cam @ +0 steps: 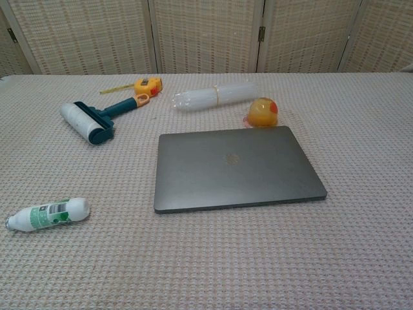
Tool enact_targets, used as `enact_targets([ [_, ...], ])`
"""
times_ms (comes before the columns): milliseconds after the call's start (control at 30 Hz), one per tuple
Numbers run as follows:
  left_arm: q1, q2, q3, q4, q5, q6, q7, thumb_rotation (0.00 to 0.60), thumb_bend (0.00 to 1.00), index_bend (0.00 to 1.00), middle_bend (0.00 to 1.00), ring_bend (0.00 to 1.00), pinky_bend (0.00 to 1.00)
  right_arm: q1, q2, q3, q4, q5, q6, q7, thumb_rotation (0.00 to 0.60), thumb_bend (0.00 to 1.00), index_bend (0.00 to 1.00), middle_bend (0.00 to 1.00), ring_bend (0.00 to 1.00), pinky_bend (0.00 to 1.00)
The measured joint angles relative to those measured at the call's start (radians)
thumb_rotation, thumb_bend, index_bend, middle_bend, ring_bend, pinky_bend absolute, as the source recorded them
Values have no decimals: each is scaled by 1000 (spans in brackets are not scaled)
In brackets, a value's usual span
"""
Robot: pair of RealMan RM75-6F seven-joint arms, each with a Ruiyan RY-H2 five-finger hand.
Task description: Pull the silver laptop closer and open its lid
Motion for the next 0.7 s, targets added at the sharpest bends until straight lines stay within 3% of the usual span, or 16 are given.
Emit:
enact_targets([
  [200,-1,3,3,-5,19,7,-3,600,317,114,95,97,0,138,-9,24,-20,0,-190,41,600,875,0,43,98,0],
  [500,-2,5,9,-9,37,12,-6,600,318,117,98,97,0,408,-77,112,-5,104,-537,131,600,936,0,155,99,0],
  [700,0,6,12,-7,36,9,-9,600,318,120,99,97,0,602,-175,174,105,270,-764,127,600,956,0,166,95,0],
])
